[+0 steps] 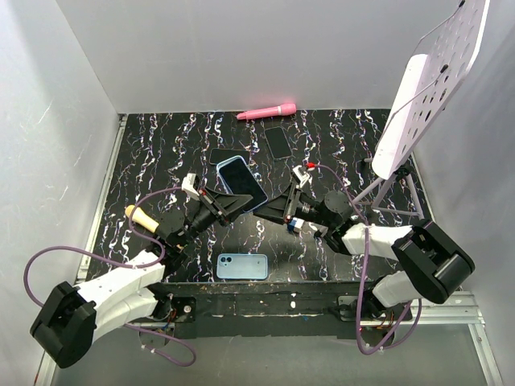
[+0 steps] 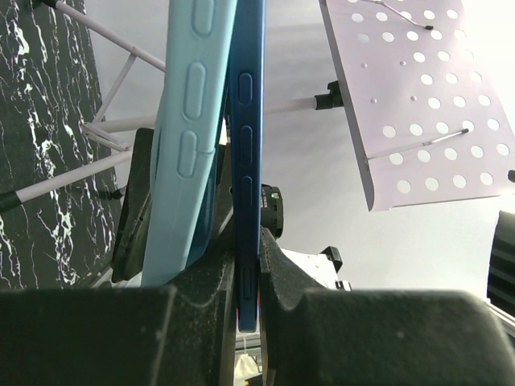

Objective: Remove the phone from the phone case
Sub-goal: Remove the phone case from the phone.

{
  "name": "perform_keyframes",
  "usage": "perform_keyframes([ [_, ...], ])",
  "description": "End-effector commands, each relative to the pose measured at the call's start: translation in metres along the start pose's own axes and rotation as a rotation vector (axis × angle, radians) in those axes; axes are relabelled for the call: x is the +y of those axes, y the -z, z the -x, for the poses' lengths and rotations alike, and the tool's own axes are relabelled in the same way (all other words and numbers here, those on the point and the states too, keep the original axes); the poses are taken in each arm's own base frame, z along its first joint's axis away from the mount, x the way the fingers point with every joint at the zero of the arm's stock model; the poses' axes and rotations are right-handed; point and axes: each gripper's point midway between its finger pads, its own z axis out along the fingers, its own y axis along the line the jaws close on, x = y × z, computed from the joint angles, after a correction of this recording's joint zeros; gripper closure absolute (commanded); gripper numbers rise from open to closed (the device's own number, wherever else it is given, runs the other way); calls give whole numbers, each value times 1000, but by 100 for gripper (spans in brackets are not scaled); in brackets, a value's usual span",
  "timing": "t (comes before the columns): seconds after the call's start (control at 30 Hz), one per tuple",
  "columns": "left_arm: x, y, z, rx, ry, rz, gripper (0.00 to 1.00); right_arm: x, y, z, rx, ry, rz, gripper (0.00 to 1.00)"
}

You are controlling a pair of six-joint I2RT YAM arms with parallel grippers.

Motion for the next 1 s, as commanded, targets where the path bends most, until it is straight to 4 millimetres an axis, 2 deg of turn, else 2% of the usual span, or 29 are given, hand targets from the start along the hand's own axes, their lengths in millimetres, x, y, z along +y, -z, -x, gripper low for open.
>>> perform_keyframes([
  [0.0,-16,9,-17,77,-11,-62,100,36,-13,20,-77,98,117,48],
  [0.1,-12,10,-16,72,-3,-56,100,44,-15,24,-88,130,144,46],
  [0.27,-15,13,-16,68,-7,-62,100,45,-18,26,-89,150,149,46],
  [0.33,-16,14,-16,67,-15,-63,100,38,-21,26,-85,132,121,53],
  [0.37,-17,14,-16,66,-23,-66,100,32,-22,26,-78,117,97,60],
  [0.4,-17,14,-16,65,-35,-56,100,21,-22,24,-68,91,42,66],
  [0.43,-16,15,-16,62,-49,-31,100,9,-20,23,-73,77,-29,66],
  [0.5,-7,18,-8,18,-94,44,100,-30,-4,23,-100,85,-272,60],
  [0.53,0,22,-2,-17,-119,93,100,-40,5,24,-111,107,-364,55],
  [0.67,15,40,34,-228,-179,201,100,-73,48,26,-103,227,-672,36],
  [0.7,18,44,41,-270,-198,224,100,-79,53,26,-81,246,-719,31],
  [0.77,26,45,53,-324,-231,272,100,-100,69,23,-17,267,-870,27],
  [0.83,31,41,63,-358,-273,316,100,-108,69,26,38,285,-941,27],
  [0.97,65,35,85,-445,-299,462,100,-130,74,28,103,212,-1117,31],
])
